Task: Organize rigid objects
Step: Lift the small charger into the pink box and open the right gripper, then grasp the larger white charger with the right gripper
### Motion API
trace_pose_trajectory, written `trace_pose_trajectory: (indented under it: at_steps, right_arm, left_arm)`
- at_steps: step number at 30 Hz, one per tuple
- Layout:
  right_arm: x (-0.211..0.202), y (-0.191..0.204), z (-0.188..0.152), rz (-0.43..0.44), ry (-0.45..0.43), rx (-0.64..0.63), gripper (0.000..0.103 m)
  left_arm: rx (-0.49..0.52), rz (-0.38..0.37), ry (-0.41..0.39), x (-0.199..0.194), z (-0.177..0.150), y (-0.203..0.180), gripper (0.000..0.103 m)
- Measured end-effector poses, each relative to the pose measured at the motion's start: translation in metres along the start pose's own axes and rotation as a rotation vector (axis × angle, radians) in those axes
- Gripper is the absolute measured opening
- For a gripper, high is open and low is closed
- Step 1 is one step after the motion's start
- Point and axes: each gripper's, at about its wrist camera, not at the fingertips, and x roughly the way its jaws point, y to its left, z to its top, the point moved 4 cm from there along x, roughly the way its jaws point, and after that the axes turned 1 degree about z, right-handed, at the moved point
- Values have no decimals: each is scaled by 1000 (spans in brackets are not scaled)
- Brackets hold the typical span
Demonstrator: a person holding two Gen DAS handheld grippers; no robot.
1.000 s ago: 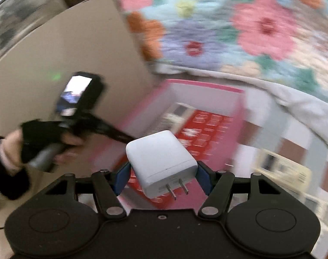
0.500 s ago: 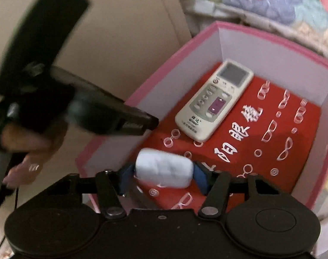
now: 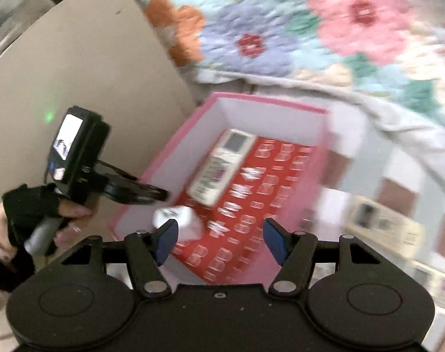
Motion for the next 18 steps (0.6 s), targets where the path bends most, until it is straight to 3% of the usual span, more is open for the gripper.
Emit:
trace_pose_trajectory:
  at_steps: [2, 5, 8, 16, 18]
  right_arm:
    - [-10, -21, -10, -45, 14, 29, 70]
    - [-9, -62, -30, -46, 29, 198, 71]
    - [-2, -86, -50, -78, 25, 245, 71]
    - [45, -112, -64, -331, 42, 85, 74]
    - [63, -112, -65, -436, 122, 13, 75]
  left_arm:
    - [5, 10, -9, 0, -1, -1, 6]
    - [4, 16, -12, -1, -1, -1, 6]
    - [1, 16, -7, 0, -1, -1, 6]
    - [18, 18, -3, 0, 0, -2, 6]
    - [20, 16, 4, 1, 1, -2, 6]
